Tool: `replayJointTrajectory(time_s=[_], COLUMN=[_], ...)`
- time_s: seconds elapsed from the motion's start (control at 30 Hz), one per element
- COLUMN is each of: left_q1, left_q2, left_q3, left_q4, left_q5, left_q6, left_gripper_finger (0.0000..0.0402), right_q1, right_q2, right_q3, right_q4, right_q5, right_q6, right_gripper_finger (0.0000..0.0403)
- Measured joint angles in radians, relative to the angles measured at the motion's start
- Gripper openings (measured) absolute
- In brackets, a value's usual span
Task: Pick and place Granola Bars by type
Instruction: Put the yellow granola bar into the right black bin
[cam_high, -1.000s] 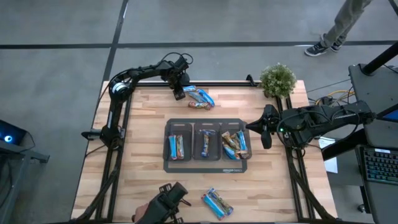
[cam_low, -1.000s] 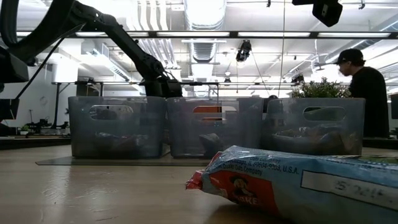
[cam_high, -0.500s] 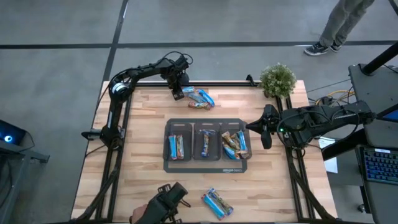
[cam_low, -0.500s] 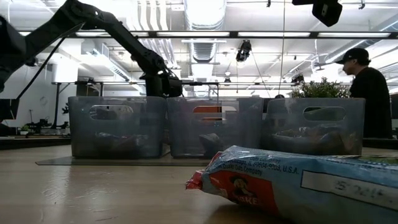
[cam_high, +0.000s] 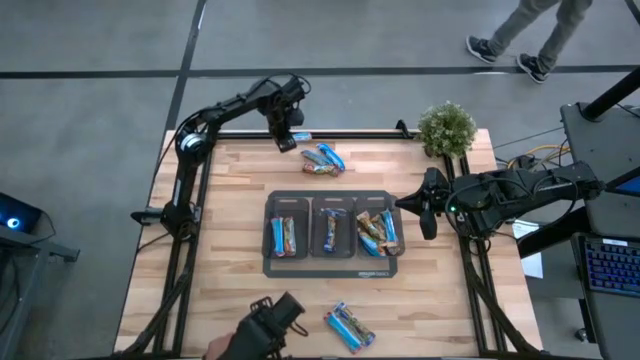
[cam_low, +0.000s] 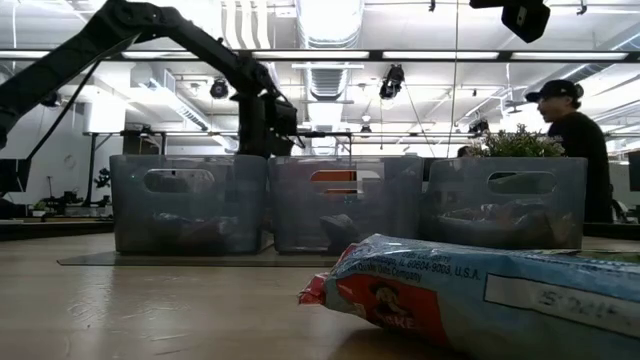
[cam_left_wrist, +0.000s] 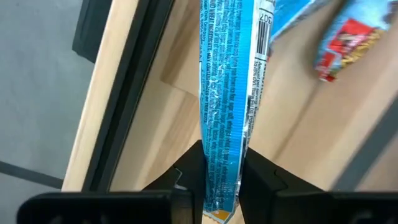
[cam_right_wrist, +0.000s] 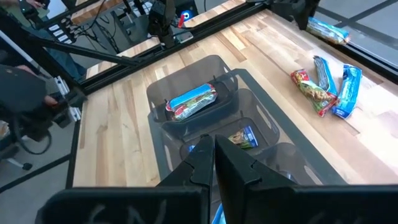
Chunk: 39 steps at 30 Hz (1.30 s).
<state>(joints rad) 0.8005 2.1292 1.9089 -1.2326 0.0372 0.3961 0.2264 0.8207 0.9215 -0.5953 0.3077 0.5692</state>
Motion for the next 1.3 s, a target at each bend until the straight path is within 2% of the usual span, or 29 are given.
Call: replayJointTrajectory(time_s=[0.3, 0.5, 0.7, 0.83, 1.03, 1.3], left_q1=[-0.066, -0.144, -0.245, -0.316, -0.417, -0.517], left_q2=[-0.002, -0.002, -0.002, -0.003, -0.010, -0.010], left_q3=[0.157, 0.266, 0.383, 0.444, 0.443, 0.442], left_q4=[-0.184, -0.279, -0.333, -0.339, -0.319, -0.244], left_q5=[0.010, 0.058, 0.064, 0.120, 0.209, 0.211], left_q6=[-0.062, -0.129, -0.229, -0.313, -0.402, -0.463], left_gripper_finger=[0.0055, 0.0055, 0.0055, 0.0055, 0.0055, 0.0055], right_q1=[0.000, 0.000, 0.000, 0.000, 0.002, 0.003], right_q2=[0.000, 0.000, 0.000, 0.000, -0.011, -0.093], right_q3=[0.000, 0.000, 0.000, 0.000, 0.000, 0.000], right_q4=[0.000, 0.000, 0.000, 0.000, 0.000, -0.031], right_q5=[0.000, -0.001, -0.001, -0.002, -0.099, -0.099], right_q6=[-0.015, -0.047, -0.057, -0.059, -0.104, -0.130], right_gripper_finger=[0.0008, 0.0008, 0.0008, 0.0008, 0.0008, 0.0008])
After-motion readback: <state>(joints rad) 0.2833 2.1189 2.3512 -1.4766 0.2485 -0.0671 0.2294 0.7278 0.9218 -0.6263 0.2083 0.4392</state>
